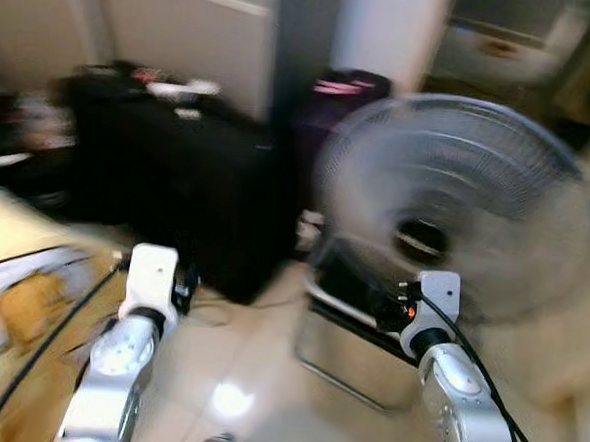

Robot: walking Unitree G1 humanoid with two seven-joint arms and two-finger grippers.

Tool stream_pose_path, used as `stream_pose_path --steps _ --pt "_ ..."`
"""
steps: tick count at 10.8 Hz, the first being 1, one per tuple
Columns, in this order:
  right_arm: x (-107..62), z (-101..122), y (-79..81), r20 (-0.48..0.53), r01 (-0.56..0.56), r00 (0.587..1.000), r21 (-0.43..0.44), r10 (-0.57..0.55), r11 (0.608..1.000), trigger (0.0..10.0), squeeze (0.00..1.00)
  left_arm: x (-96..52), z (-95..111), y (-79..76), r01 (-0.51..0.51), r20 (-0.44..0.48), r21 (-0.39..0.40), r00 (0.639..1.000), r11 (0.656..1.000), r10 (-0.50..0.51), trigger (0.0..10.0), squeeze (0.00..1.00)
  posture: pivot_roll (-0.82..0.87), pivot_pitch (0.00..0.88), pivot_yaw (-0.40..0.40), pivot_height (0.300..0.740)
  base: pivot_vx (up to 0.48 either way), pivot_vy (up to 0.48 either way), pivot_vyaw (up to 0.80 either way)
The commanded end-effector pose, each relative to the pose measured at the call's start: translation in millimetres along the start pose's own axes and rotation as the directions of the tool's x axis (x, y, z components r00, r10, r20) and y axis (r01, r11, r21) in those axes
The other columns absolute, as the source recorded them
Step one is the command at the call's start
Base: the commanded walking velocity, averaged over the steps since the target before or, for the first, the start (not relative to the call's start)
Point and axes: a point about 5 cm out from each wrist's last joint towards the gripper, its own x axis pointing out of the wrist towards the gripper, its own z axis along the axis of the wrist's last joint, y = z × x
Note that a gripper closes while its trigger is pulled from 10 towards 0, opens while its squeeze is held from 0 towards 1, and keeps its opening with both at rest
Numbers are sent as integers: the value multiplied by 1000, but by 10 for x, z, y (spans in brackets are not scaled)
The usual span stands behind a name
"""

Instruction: Clean up the room

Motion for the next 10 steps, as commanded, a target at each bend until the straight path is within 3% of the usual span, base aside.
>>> stream_pose_path --steps 1,3,5,7,10 --pt "-15 20 -12 25 12 1000 23 -13 1000 10000 1000 14 38 -15 4 13 -11 1000 1000 -4 10000 0 19 0 -35 740 0 0 800" --pt "-14 -10 26 32 5 999 40 -6 999 10000 1000 -11 32 -21 25 17 -1 1000 1000 -25 10000 0 18 0 -20 740 0 0 800" --pt "63 73 152 62 -80 995 45 77 996 10000 1000 52 102 0 11 42 18 999 1000 -12 10000 0 43 0 -34 740 0 0 800" --pt "105 84 108 69 -38 997 66 33 997 10000 1000 48 161 58 -19 69 41 997 999 16 10000 0 53 0 -48 740 0 0 800" --pt "43 41 9 53 13 998 85 -17 996 10000 1000 37 184 30 17 87 59 996 998 -22 10000 0 27 0 -25 740 0 0 800"
